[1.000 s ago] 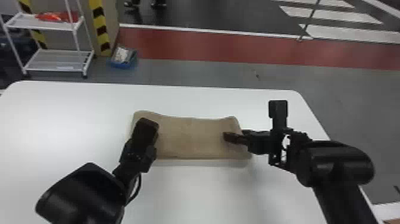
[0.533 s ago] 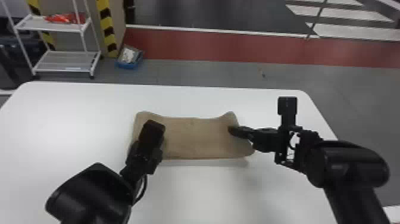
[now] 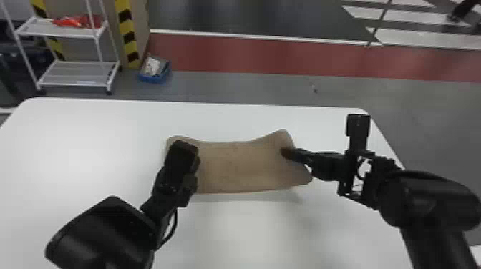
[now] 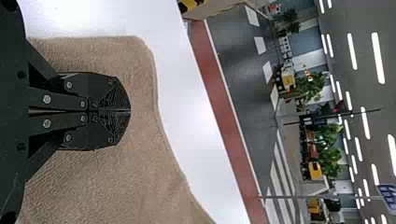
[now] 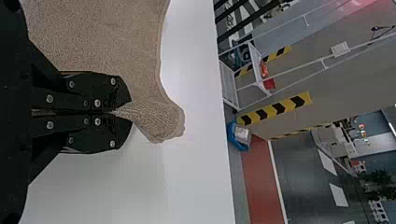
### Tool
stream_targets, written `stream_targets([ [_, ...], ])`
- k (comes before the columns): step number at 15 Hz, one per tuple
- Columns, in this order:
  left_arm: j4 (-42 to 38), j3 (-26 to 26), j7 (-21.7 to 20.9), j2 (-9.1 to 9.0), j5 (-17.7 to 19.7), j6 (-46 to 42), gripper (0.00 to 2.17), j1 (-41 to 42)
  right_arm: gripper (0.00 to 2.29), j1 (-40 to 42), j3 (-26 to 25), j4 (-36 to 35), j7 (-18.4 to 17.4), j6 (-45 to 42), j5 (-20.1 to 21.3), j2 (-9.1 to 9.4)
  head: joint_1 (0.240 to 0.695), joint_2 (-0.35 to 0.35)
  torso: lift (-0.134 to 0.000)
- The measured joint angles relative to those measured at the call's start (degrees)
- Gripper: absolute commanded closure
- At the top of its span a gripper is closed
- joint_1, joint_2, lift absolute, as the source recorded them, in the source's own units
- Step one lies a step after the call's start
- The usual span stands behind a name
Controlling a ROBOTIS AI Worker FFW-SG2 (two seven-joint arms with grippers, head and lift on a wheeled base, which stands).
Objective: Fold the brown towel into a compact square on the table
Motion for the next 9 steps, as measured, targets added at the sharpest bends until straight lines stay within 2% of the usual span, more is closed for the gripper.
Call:
stream_targets([
  [4, -1.89, 1.71, -2.18, 1.29, 1.18, 0.04, 1.72, 0.27, 1.43, 0.15, -2.45, -0.65, 0.36, 2.37, -0.01, -1.24, 0.695, -0.174, -0.124],
  [9, 0.49, 1.45, -4.07, 1.38, 1.3, 0.05, 1.72, 0.52, 1.43, -0.12, -2.73, -1.97, 0.24, 4.31, -0.66, -1.92, 0.695, -0.18, -0.124],
])
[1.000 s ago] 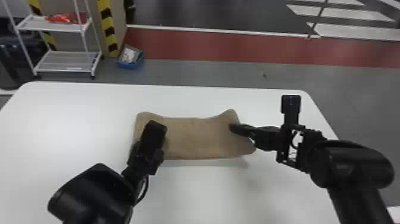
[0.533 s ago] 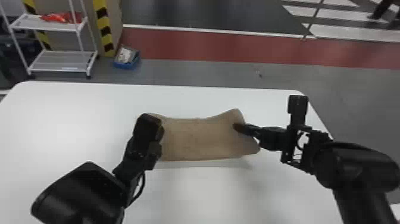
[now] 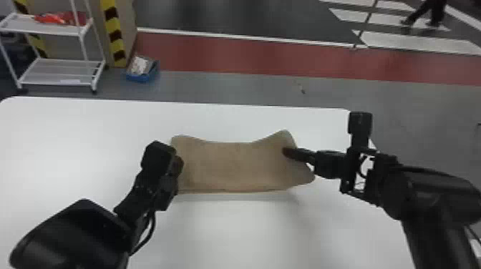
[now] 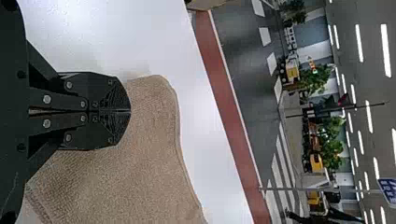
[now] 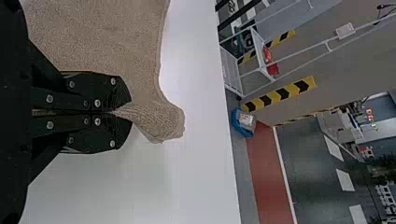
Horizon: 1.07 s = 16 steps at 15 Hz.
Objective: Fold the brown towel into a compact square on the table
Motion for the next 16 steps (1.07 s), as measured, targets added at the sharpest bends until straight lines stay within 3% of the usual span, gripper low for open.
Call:
stream_targets([
  [6, 1.87, -0.7, -0.59, -0.78, -0.35, -0.32, 1.72, -0.27, 1.43, -0.39, 1.84, -4.82, -2.18, 5.69, -3.57, 1.41, 0.695, -0.146, -0.124],
  [16, 3.72, -3.59, -0.56, -2.75, -1.2, -0.36, 1.72, -0.54, 1.43, -3.81, 6.74, -11.83, -5.76, 12.13, -4.91, 6.02, 0.695, -0.099, -0.124],
])
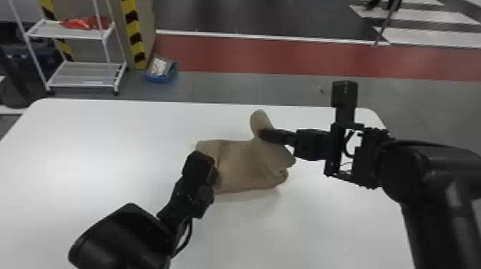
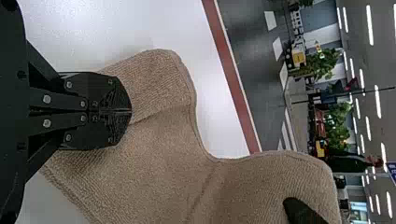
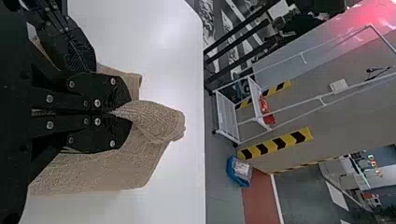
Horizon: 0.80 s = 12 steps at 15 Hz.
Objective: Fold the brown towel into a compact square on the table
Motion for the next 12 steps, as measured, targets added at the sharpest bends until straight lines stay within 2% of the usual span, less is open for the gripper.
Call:
stream_targets([
  [11, -0.25, -0.86, 0.33, -0.3, 0.0, 0.0, 1.72, 0.14, 1.42, -2.34, 5.56, 4.3, -2.3, -1.14, 1.04, 0.76, 0.695, -0.072, -0.124],
  [12, -0.26, -0.85, 0.32, -0.3, 0.0, -0.04, 1.72, 0.16, 1.35, -2.57, 6.02, 4.92, -2.47, -1.34, 1.1, 0.78, 0.695, -0.071, -0.124],
])
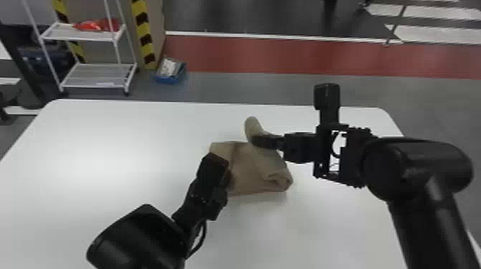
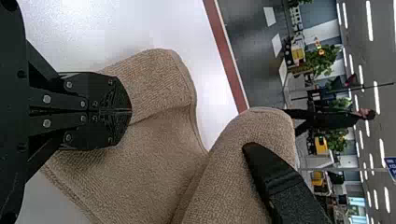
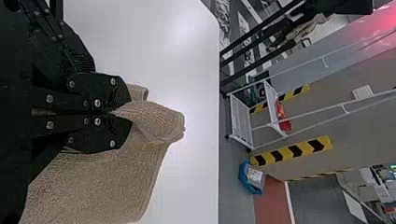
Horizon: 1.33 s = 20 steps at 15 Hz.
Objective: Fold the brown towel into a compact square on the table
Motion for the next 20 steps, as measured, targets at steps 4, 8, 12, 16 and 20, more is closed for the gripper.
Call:
stream_targets([
  [4, -0.08, 0.09, -0.03, 0.08, 0.01, -0.13, 1.72, 0.0, 0.88, -0.52, 1.45, 2.31, -0.75, -2.07, 0.03, 0.46, 0.695, -0.059, -0.124],
  [8, -0.01, 0.01, -0.27, 0.01, 0.07, -0.13, 1.72, 0.01, 0.06, -1.16, 2.51, 5.25, -0.48, -7.9, -1.06, 0.6, 0.695, -0.053, -0.124],
  [12, 0.11, 0.04, -0.29, 0.0, 0.09, -0.13, 1.72, -0.07, 0.08, -0.91, 2.13, 5.87, 0.52, -9.64, -4.8, 0.54, 0.695, -0.04, -0.124],
  [16, 0.14, 0.22, -0.03, 0.07, 0.12, -0.44, 1.72, -0.15, 0.08, 2.1, 0.46, 3.47, 0.52, -10.35, -6.19, -0.25, 0.695, -0.048, -0.124],
  [20, -0.11, 0.93, 0.49, 0.41, 0.3, -1.13, 1.72, -0.12, 0.49, 8.0, -4.31, -1.97, 0.63, -11.15, -6.23, -3.21, 0.695, -0.086, -0.124],
])
